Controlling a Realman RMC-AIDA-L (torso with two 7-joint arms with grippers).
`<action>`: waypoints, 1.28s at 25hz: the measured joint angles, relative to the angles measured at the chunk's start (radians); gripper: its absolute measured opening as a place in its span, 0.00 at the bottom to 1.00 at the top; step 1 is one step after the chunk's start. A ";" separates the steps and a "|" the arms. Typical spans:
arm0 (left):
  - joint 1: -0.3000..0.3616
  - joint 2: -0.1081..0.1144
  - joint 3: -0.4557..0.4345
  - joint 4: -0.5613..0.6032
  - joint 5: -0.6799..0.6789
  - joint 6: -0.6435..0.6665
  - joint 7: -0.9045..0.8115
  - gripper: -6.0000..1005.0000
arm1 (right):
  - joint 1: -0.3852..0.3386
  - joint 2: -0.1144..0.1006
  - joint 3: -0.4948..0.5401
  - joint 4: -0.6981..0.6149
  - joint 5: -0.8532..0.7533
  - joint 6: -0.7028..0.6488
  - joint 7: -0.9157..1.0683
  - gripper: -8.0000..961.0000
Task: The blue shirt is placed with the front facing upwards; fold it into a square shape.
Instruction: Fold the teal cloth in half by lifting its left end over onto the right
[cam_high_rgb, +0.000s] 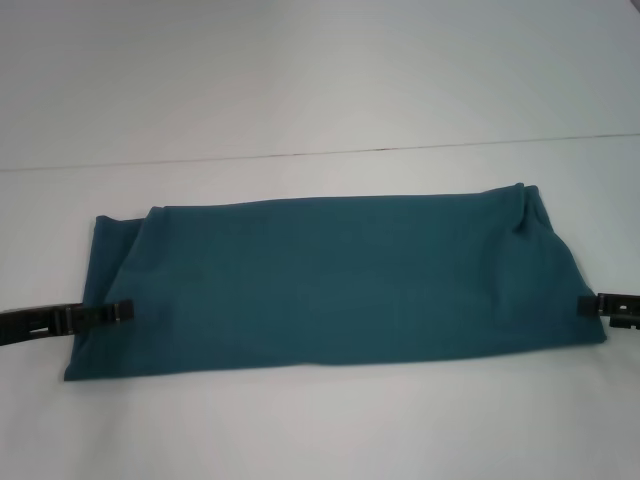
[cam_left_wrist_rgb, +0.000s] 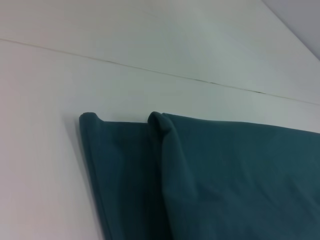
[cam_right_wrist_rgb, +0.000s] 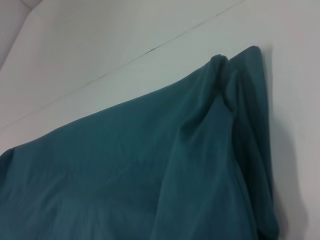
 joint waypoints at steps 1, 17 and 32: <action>0.000 0.000 0.000 0.000 0.000 0.001 0.000 0.89 | 0.002 0.003 -0.003 0.000 0.000 0.003 0.000 0.86; -0.003 0.000 0.000 -0.001 -0.001 0.003 0.001 0.89 | 0.025 0.036 -0.045 0.002 -0.001 0.054 -0.001 0.86; -0.004 0.000 0.012 -0.005 0.000 0.006 0.000 0.89 | 0.024 0.033 -0.044 0.002 -0.001 0.054 -0.008 0.42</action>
